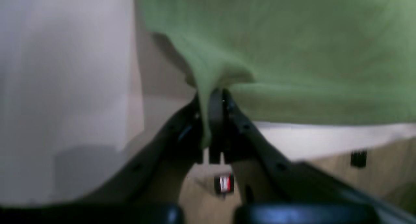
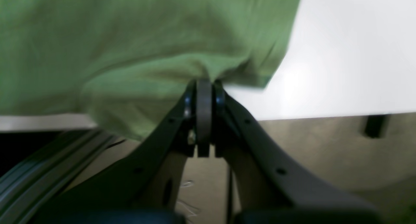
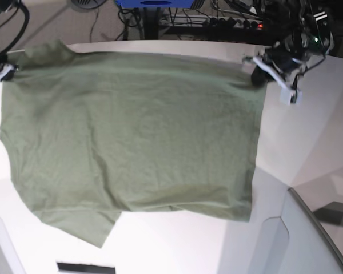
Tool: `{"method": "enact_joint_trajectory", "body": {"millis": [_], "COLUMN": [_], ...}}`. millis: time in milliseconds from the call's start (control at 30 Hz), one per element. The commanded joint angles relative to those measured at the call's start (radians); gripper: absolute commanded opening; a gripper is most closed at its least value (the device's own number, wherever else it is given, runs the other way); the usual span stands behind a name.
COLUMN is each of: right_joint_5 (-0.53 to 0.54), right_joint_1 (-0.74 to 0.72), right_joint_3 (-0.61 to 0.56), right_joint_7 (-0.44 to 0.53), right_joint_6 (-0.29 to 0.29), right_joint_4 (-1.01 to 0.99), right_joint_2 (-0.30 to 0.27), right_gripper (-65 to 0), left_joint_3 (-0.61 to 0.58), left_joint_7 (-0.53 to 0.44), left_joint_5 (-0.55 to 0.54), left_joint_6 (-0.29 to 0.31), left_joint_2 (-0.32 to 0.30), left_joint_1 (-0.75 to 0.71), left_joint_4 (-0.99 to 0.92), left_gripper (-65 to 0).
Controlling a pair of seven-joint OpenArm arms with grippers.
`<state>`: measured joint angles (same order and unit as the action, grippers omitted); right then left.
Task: Layout the t-shirt on the table in an organized manner, then fold the t-shirt properly
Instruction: 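Grasp the shoulder corners with both grippers and lift the shirt edge, then pull the held collar edge back and lower it onto the table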
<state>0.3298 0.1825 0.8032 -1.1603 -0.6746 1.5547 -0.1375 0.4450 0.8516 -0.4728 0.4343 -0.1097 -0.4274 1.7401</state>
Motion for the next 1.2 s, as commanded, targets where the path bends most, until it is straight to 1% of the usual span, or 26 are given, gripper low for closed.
{"method": "enact_joint_trajectory", "body": {"millis": [0, 100, 167, 233, 300, 367, 600, 667, 733, 833, 867, 933, 1033, 1100, 1167], "right_joint_5": [-0.024, -0.119, -0.136, -0.136, -0.136, -0.136, -0.136, -0.136, -0.137, -0.137, -0.137, -0.137, -0.137, -0.137, -0.137], "right_joint_1": [-0.022, -0.084, -0.113, -0.145, -0.177, -0.211, -0.315, -0.338, -0.357, -0.386, -0.389, -0.407, -0.432, -0.449, -0.464], "right_joint_3": [0.005, 0.005, 0.005, -0.006, -0.046, -0.072, -0.077, -0.078, -0.078, -0.08, -0.08, -0.081, -0.083, -0.117, -0.161], "right_joint_7": [0.003, 0.001, 0.001, 0.003, 0.006, 0.012, 0.013, 0.035, 0.073, 0.125, 0.144, 0.168, 0.179, 0.181, 0.185], "right_joint_6": [-0.003, -0.009, -0.009, -0.006, -0.004, -0.003, -0.003, -0.003, 0.016, 0.069, 0.072, 0.074, 0.077, 0.079, 0.079], "right_joint_4": [0.016, 0.014, 0.011, -0.018, -0.078, -0.135, -0.231, -0.268, -0.316, -0.389, -0.405, -0.426, -0.457, -0.475, -0.498], "right_joint_2": [-0.021, -0.021, -0.021, -0.026, -0.057, -0.069, -0.104, -0.106, -0.107, -0.107, -0.109, -0.109, -0.109, -0.126, -0.132], "right_gripper": [-65.0, -65.0, -65.0, -65.0, -65.0, -65.0, -65.0, -65.0, -65.0, -65.0, -65.0, -65.0, -65.0, -65.0, -65.0], "left_joint_3": [0.004, 0.011, 0.007, 0.004, 0.004, 0.004, 0.004, 0.004, 0.004, 0.004, 0.004, 0.004, 0.004, 0.004, 0.002], "left_joint_7": [0.011, 0.091, 0.102, 0.107, 0.107, 0.107, 0.099, 0.099, 0.097, 0.074, 0.065, 0.059, 0.056, 0.056, 0.056], "left_joint_5": [-0.008, -0.008, -0.008, -0.008, -0.008, -0.008, -0.007, -0.007, -0.007, -0.007, 0.003, 0.061, 0.141, 0.181, 0.193], "left_joint_6": [0.001, 0.001, 0.001, 0.001, 0.001, 0.001, 0.001, 0.001, 0.001, 0.001, -0.001, -0.001, -0.001, -0.001, -0.001], "left_joint_2": [-0.008, -0.008, -0.008, -0.008, -0.006, -0.009, -0.014, -0.014, -0.014, -0.014, -0.014, -0.008, 0.005, 0.015, 0.015], "left_joint_1": [0.006, 0.066, 0.097, 0.138, 0.174, 0.203, 0.25, 0.272, 0.289, 0.307, 0.31, 0.33, 0.353, 0.367, 0.378], "left_joint_4": [0.016, 0.013, -0.007, -0.05, -0.102, -0.142, -0.203, -0.228, -0.253, -0.274, -0.277, -0.277, -0.279, -0.279, -0.28], "left_gripper": [-65.0, -65.0, -65.0, -65.0, -65.0, -65.0, -65.0, -65.0, -65.0, -65.0, -65.0, -65.0, -65.0, -65.0, -65.0]}}
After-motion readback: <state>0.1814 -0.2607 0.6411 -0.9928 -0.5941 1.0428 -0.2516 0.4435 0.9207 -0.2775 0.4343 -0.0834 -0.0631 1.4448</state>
